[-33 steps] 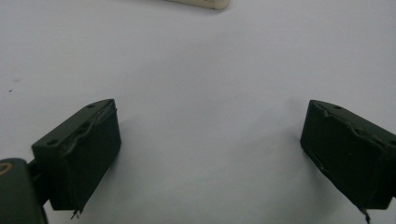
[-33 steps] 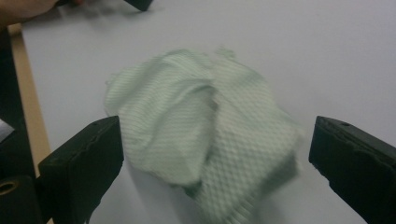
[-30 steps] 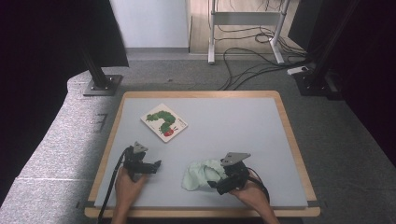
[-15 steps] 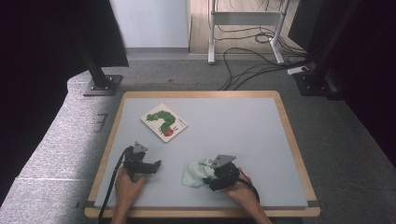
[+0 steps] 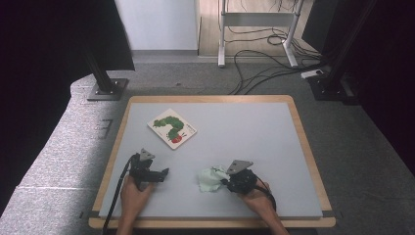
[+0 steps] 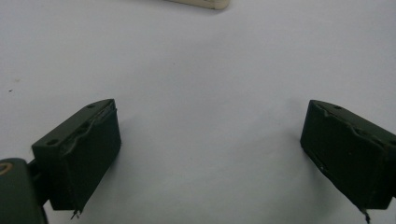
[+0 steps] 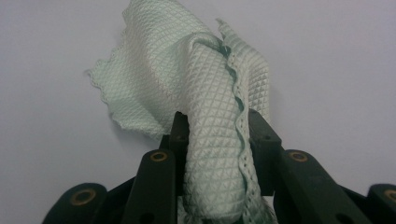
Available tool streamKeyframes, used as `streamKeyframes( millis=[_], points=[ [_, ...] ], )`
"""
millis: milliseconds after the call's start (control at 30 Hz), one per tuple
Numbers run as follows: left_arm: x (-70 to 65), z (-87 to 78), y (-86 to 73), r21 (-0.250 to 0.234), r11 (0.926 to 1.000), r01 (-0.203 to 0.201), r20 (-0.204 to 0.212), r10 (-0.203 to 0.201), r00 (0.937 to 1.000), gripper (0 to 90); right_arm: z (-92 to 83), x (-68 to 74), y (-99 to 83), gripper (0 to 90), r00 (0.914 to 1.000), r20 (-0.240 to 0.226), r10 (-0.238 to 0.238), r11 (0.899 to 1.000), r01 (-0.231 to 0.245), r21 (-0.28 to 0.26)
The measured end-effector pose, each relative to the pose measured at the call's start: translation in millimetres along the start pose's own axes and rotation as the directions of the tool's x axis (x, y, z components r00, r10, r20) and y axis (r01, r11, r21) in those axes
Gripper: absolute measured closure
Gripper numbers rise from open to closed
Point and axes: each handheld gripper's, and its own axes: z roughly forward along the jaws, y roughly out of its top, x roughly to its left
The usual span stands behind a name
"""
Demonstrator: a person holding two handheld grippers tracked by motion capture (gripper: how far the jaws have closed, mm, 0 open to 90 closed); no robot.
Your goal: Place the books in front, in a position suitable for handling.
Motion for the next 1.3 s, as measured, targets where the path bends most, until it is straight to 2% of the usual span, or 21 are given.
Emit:
streamKeyframes(
  millis=[200, 333, 500, 633, 800, 900, 933, 967, 1000, 1033, 1100, 1133, 1233, 1267, 1300],
  points=[
    [0.0, 0.0, 0.0, 0.0, 1.0, 0.0, 0.0, 0.0, 1.0, 4.8, -29.6, -20.9, -3.8, 67.9, 0.9966, 0.064, 0.053, 0.997, -0.049, -0.055],
    [0.0, 0.0, 0.0, 0.0, 1.0, 0.0, 0.0, 0.0, 1.0, 4.8, -49.9, -38.2, -11.0, 67.8, 0.9867, 0.138, 0.085, 0.994, -0.076, -0.075],
    [-0.1, 0.0, 0.0, 0.0, 1.0, 0.0, 0.0, 0.0, 1.0, 4.7, -70.4, -58.3, -23.3, 67.7, 0.9646, 0.225, 0.138, 0.989, -0.12, -0.09],
    [-0.1, 0.0, 0.0, -0.001, 1.0, 0.0, 0.0, 0.0, 1.0, 4.8, -84.4, -72.0, -33.5, 67.6, 0.945, 0.27, 0.184, 0.981, -0.162, -0.103],
    [-0.1, 0.0, 0.0, 0.0, 1.0, 0.0, 0.0, 0.0, 1.0, 4.8, -98.2, -88.7, -48.2, 67.4, 0.9118, 0.334, 0.239, 0.97, -0.214, -0.112],
    [-0.1, 0.1, 0.0, -0.001, 1.0, 0.0, 0.0, 0.0, 1.0, 4.8, -101.8, -95.7, -55.2, 67.3, 0.8966, 0.357, 0.262, 0.965, -0.236, -0.118],
    [-0.1, 0.1, 0.0, -0.001, 1.0, 0.0, 0.0, 0.0, 1.0, 4.8, -101.8, -95.7, -55.2, 67.3, 0.8966, 0.357, 0.262, 0.965, -0.236, -0.118],
    [-0.1, 0.1, 0.0, -0.001, 1.0, 0.001, 0.0, -0.001, 1.0, 4.8, -102.1, -101.1, -60.9, 67.1, 0.8837, 0.376, 0.278, 0.96, -0.253, -0.116],
    [-0.1, 0.1, 0.0, -0.001, 1.0, 0.001, 0.0, -0.001, 1.0, 4.8, -102.1, -101.1, -60.9, 67.1, 0.8837, 0.376, 0.278, 0.96, -0.253, -0.116],
    [-0.1, 0.1, 0.0, -0.001, 1.0, 0.001, 0.0, -0.001, 1.0, 4.8, -99.2, -106.2, -66.8, 66.7, 0.8752, 0.387, 0.29, 0.957, -0.269, -0.11],
    [-0.1, 0.0, 0.0, 0.0, 1.0, 0.0, 0.0, 0.0, 1.0, 4.8, -93.1, -111.4, -73.2, 66.3, 0.8688, 0.393, 0.301, 0.953, -0.288, -0.094],
    [-0.1, 0.0, 0.0, 0.0, 1.0, 0.0, 0.0, 0.0, 1.0, 4.8, -88.0, -114.5, -77.6, 66.1, 0.8668, 0.393, 0.307, 0.95, -0.302, -0.076],
    [-0.1, 0.0, 0.0, 0.0, 1.0, 0.0, 0.0, 0.0, 1.0, 4.7, -67.7, -123.3, -93.1, 64.6, 0.8683, 0.374, 0.325, 0.939, -0.345, -0.016],
    [-0.1, 0.0, 0.0, 0.0, 1.0, 0.0, 0.0, 0.0, 1.0, 4.8, -67.7, -123.3, -93.1, 64.6, 0.8683, 0.374, 0.325, 0.939, -0.345, -0.016],
    [-0.1, 0.0, 0.0, 0.0, 1.0, 0.0, 0.0, 0.0, 1.0, 4.8, -67.4, -124.2, -95.4, 64.5, 0.8664, 0.364, 0.342, 0.935, -0.351, -0.043]
  ],
)
